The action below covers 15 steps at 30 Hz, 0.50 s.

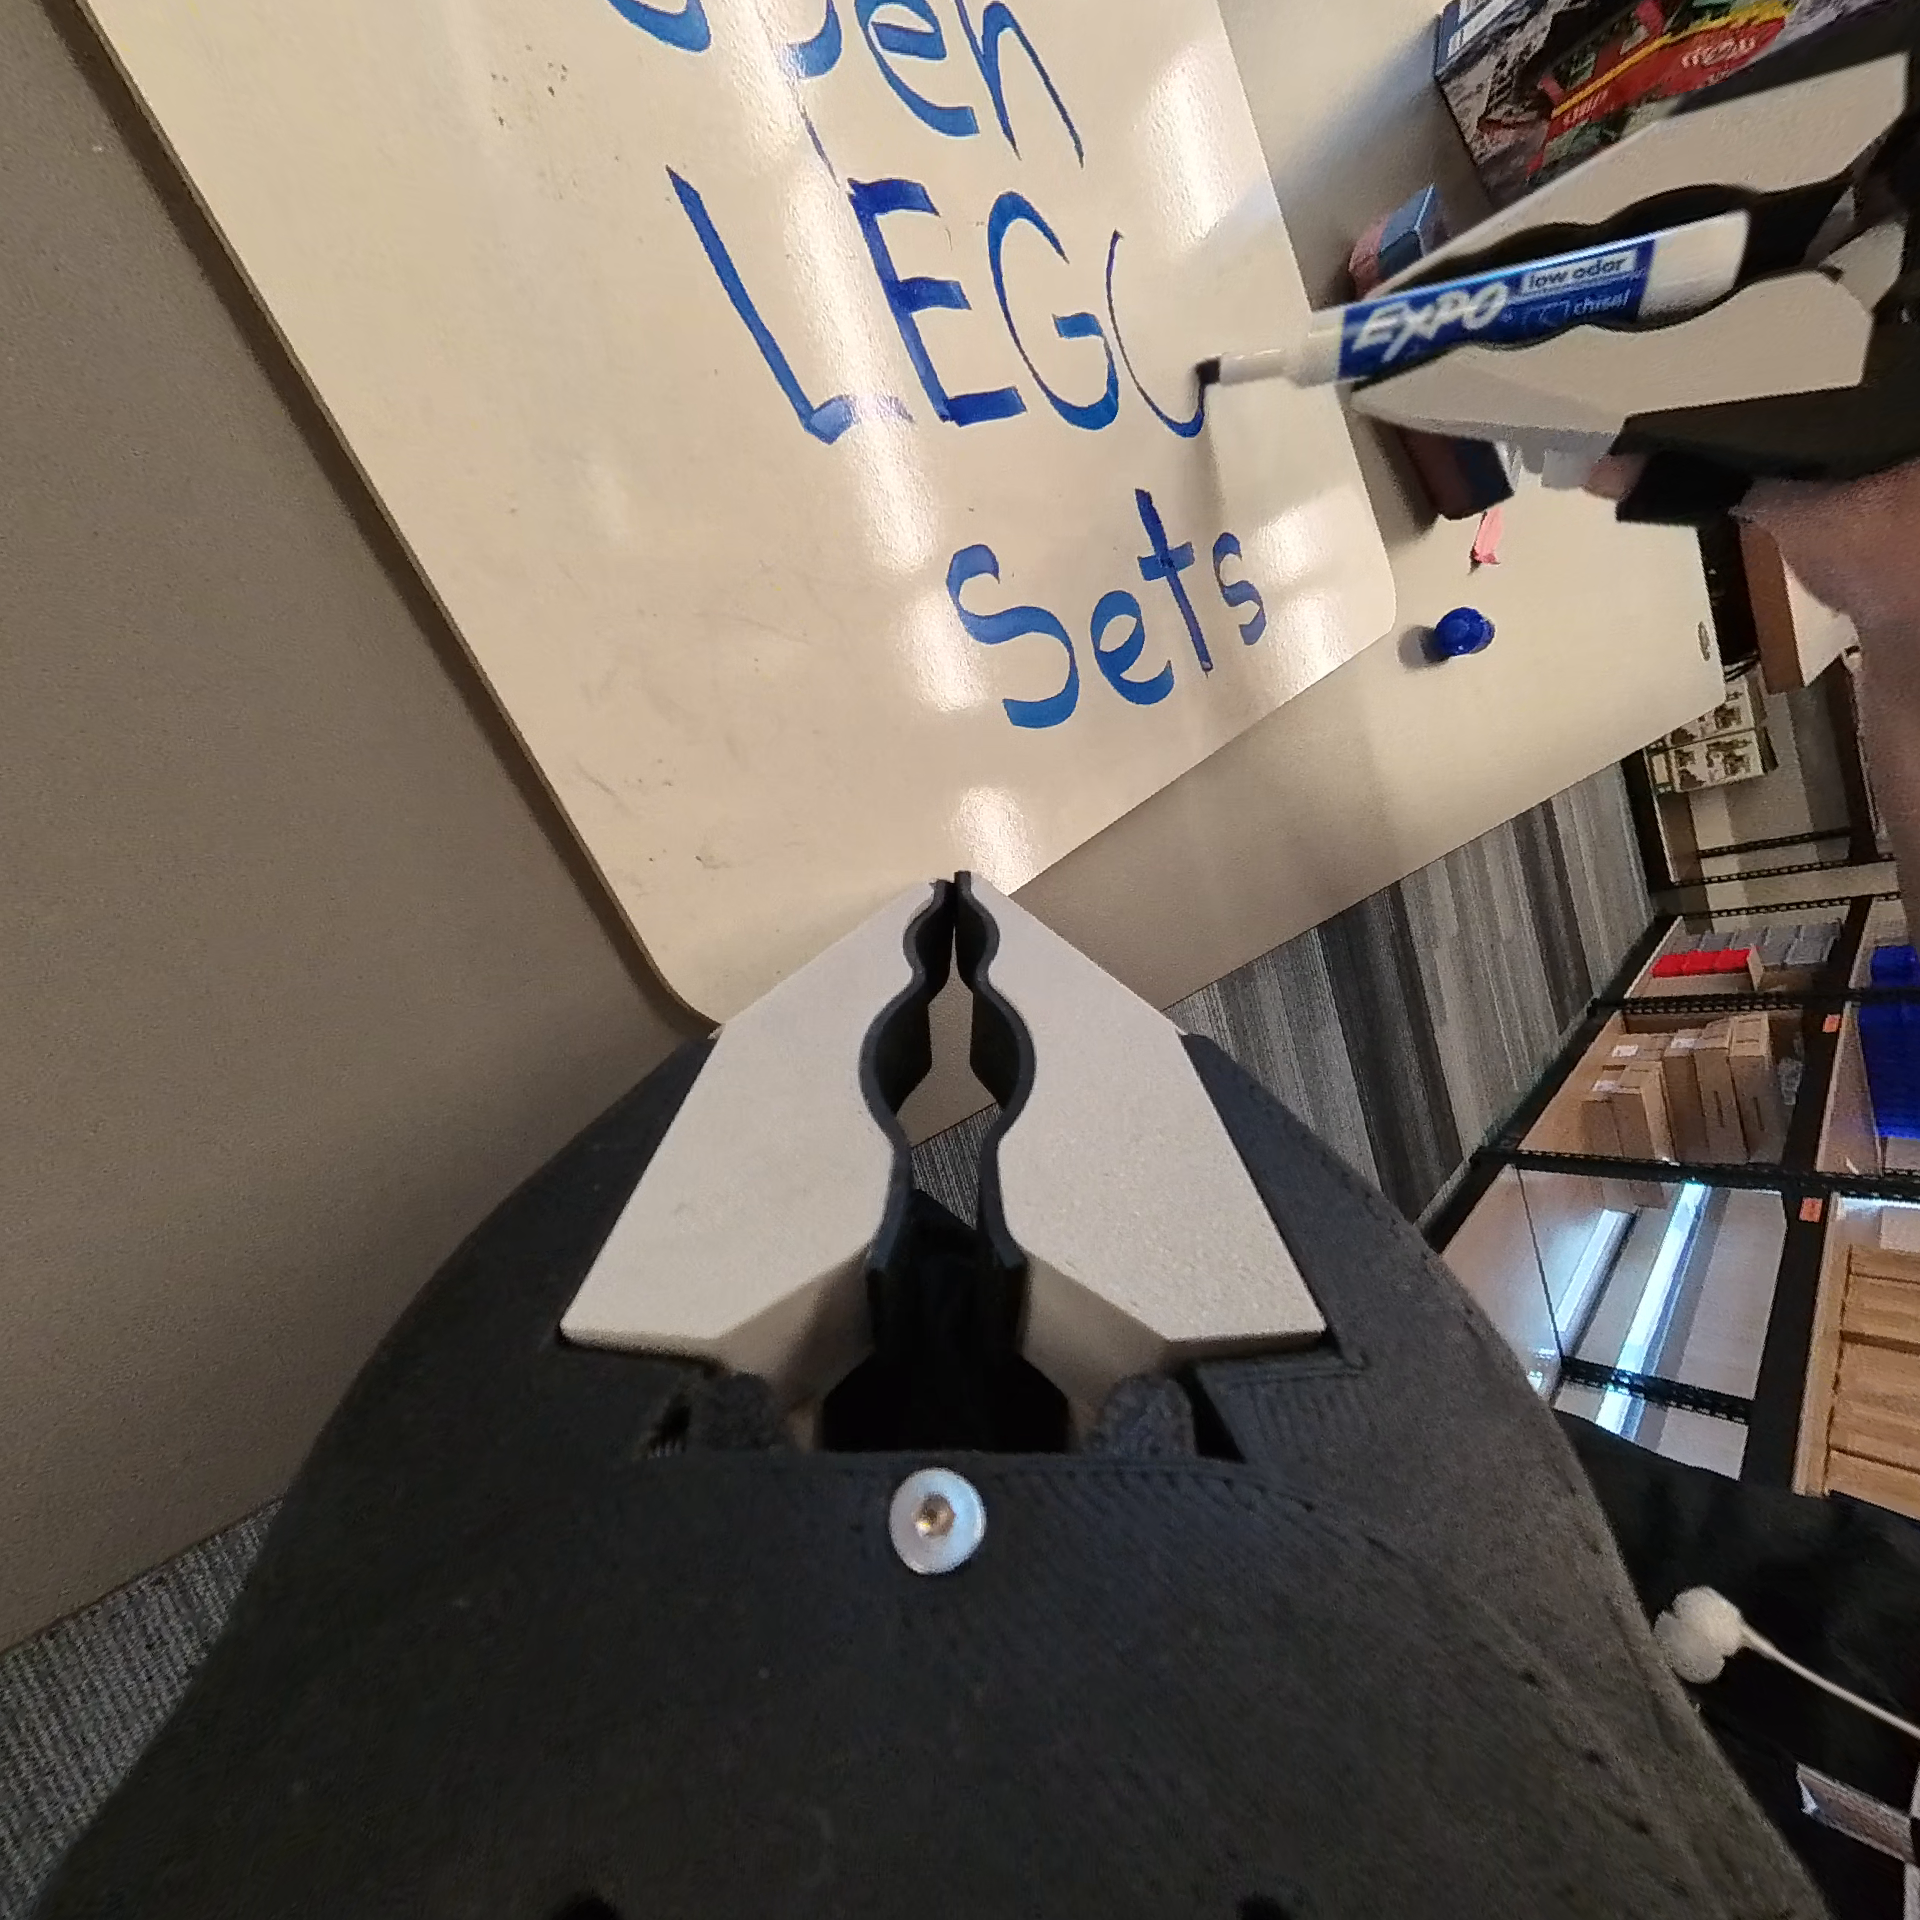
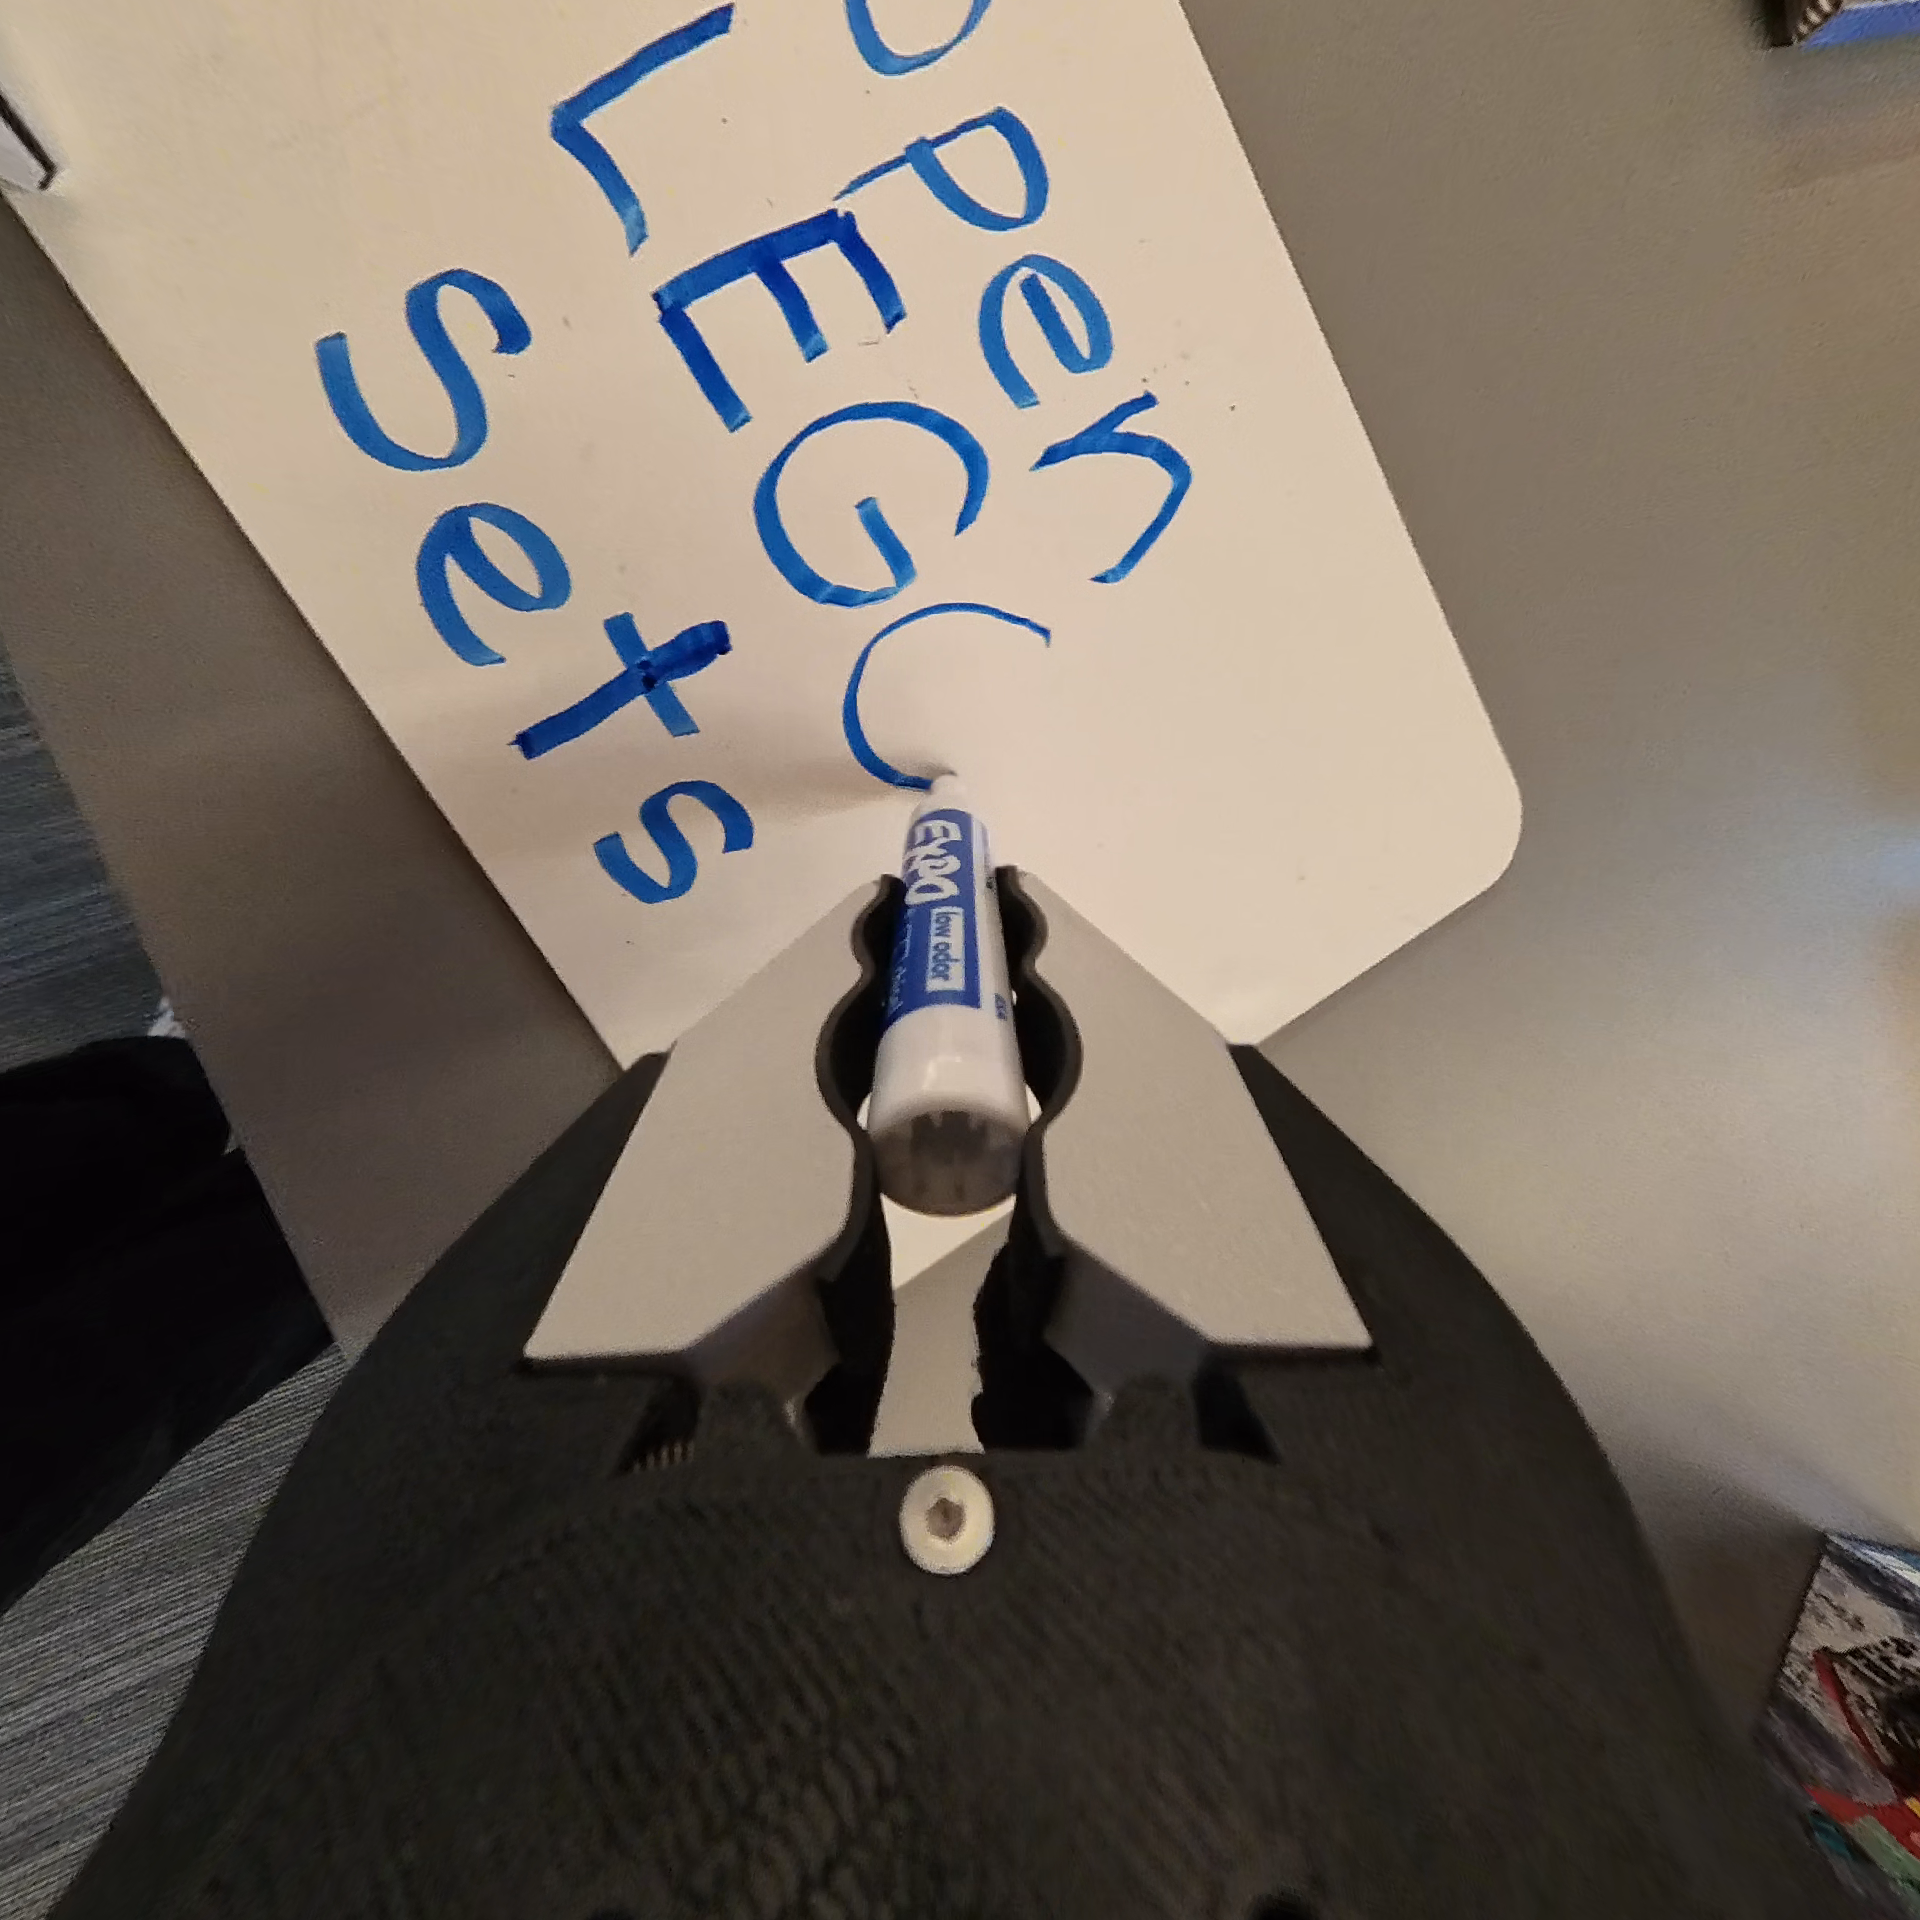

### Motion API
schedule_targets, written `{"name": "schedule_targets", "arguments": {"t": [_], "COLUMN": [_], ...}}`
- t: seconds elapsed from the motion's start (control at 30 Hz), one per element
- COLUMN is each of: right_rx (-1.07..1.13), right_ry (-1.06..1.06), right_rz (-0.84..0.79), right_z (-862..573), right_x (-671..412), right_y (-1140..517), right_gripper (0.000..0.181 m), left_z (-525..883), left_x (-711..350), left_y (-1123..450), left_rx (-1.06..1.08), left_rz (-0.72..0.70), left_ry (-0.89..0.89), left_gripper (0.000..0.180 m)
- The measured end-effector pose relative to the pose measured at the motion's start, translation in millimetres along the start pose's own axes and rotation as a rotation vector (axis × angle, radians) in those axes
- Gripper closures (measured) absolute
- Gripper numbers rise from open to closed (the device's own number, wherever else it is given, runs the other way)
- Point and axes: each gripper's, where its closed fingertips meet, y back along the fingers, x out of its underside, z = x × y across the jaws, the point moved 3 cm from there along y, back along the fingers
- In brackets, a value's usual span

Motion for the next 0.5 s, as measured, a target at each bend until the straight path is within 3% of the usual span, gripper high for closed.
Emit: {"name": "schedule_targets", "arguments": {"t": [0.5], "right_rx": [0.008], "right_ry": [-0.041], "right_rz": [0.071], "right_z": [-20.5], "right_x": [-17.2], "right_y": [-11.6], "right_gripper": [0.163], "left_z": [0.2], "left_x": [0.6], "left_y": [0.1], "left_rx": [-0.002], "left_rz": [0.002], "left_ry": [0.002], "left_gripper": [0.18]}}
